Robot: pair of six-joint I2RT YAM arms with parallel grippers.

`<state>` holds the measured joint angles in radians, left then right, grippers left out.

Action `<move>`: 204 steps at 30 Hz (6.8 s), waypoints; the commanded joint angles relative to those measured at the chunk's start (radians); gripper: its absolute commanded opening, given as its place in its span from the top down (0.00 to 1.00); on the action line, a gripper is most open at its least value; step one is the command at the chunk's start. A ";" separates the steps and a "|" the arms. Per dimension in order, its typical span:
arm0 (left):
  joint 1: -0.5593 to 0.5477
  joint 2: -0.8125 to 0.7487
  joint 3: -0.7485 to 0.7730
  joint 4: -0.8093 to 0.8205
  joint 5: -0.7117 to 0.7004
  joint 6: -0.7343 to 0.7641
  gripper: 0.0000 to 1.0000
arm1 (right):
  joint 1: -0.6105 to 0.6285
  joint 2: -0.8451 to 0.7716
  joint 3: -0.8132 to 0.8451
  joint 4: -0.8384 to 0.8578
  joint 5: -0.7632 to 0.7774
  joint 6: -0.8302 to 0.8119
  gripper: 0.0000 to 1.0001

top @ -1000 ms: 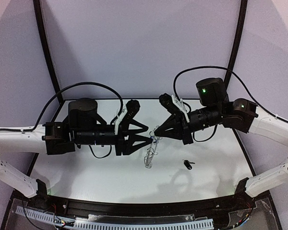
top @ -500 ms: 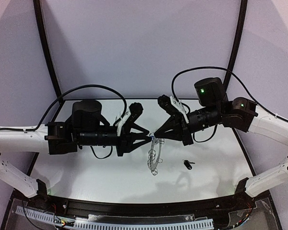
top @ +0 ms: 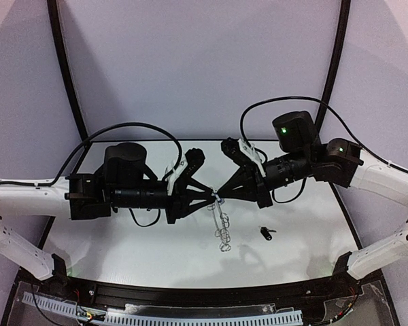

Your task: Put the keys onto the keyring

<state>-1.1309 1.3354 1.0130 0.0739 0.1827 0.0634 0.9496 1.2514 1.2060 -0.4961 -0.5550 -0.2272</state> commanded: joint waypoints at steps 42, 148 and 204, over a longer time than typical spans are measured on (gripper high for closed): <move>-0.002 -0.015 0.023 -0.041 0.002 0.009 0.86 | 0.039 0.033 0.049 -0.012 0.029 -0.029 1.00; -0.002 -0.153 -0.289 0.265 -0.045 0.048 0.99 | -0.109 0.585 -0.100 -0.316 0.848 0.478 0.85; -0.002 -0.221 -0.140 -0.071 0.189 0.344 0.99 | -0.092 -0.125 -0.138 0.128 -0.373 -0.045 1.00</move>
<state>-1.1351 1.1137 0.8289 0.0471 0.2838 0.3359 0.8386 1.0967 1.0258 -0.4328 -0.7966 -0.2551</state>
